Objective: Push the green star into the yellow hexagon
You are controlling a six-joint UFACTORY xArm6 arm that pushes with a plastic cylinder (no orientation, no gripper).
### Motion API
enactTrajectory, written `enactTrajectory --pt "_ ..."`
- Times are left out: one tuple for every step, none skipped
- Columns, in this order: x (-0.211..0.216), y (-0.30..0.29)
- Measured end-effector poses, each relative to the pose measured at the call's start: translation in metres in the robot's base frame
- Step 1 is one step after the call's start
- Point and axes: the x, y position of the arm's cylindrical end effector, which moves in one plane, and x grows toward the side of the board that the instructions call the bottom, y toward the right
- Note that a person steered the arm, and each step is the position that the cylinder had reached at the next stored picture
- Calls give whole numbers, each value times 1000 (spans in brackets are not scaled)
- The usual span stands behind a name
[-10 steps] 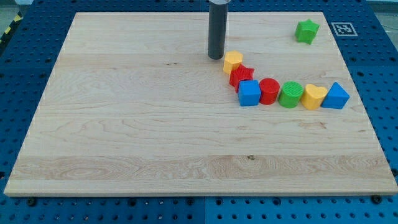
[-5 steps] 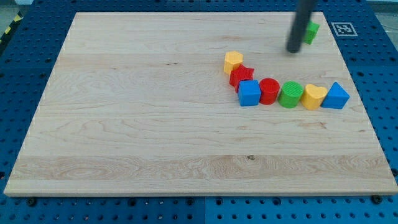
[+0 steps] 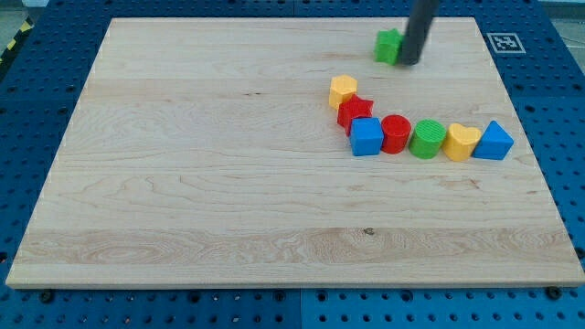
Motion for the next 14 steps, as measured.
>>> enactTrajectory --pt "-6 -17" --pt "-36 2" --pt "-63 11" --pt "-87 11" --pt "-110 7" --pt "-110 -35" --pt "-95 -53" --pt "-53 -57" --pt "-15 -60" --pt "-21 -62" --pt "-35 -38" --pt "-21 -16" --pt "-7 -23" --pt "-6 -37"
